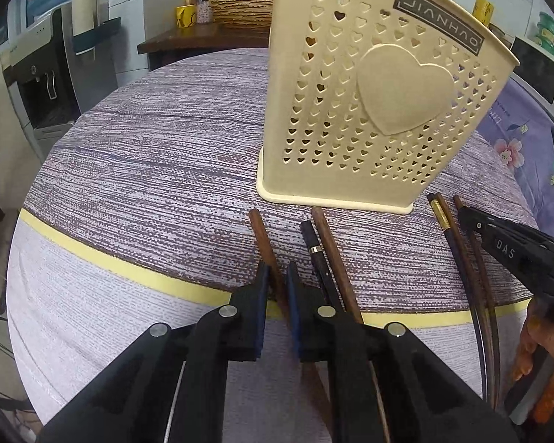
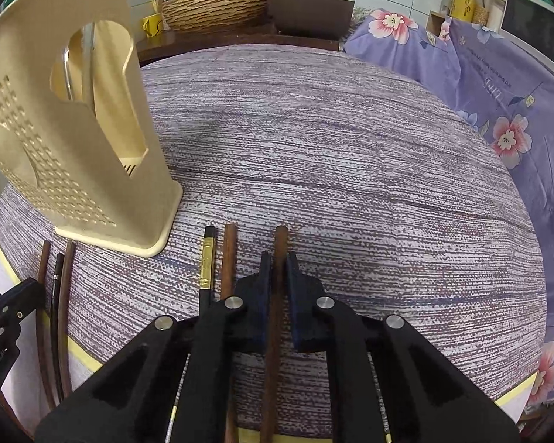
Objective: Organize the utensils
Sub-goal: 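Close the right tool on a wooden chopstick while the left tool grasps another chopstick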
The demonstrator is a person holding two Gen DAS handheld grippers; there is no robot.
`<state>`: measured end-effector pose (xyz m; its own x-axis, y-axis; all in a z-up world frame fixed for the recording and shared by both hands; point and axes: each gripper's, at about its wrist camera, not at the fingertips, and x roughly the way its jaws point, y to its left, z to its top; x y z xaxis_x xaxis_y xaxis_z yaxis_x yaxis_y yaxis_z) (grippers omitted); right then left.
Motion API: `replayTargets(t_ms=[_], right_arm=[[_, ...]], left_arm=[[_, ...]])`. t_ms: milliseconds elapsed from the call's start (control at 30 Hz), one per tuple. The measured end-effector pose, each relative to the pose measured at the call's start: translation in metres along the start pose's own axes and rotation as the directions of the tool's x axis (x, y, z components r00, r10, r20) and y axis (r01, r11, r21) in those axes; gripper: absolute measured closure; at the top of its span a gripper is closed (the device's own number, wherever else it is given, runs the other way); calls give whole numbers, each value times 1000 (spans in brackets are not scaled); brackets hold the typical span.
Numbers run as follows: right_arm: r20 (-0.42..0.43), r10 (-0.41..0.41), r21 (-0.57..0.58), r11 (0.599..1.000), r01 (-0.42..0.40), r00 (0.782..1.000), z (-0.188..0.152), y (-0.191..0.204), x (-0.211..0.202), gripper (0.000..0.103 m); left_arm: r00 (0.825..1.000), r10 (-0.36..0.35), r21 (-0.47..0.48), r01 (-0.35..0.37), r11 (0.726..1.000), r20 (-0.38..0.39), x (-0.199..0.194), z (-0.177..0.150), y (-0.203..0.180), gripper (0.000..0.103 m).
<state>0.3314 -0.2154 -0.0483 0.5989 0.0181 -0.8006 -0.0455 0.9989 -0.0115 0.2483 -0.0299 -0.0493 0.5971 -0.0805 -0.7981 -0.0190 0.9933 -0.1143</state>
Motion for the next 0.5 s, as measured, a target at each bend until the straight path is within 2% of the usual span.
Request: replayTargets(t_ms=[200, 333, 500], right_arm=[[9, 26, 18, 999, -26, 1000, 1, -5, 0, 94], [50, 60, 40, 997, -62, 997, 2, -13, -11, 94], [141, 128, 63, 988, -138, 982, 3, -30, -47, 94]], left_arm=[[1000, 3, 1, -3, 1000, 8, 1, 2, -2, 92], [1000, -7, -11, 8, 1000, 14, 0, 4, 2, 93], [993, -65, -33, 69, 997, 98, -32, 13, 13, 95]])
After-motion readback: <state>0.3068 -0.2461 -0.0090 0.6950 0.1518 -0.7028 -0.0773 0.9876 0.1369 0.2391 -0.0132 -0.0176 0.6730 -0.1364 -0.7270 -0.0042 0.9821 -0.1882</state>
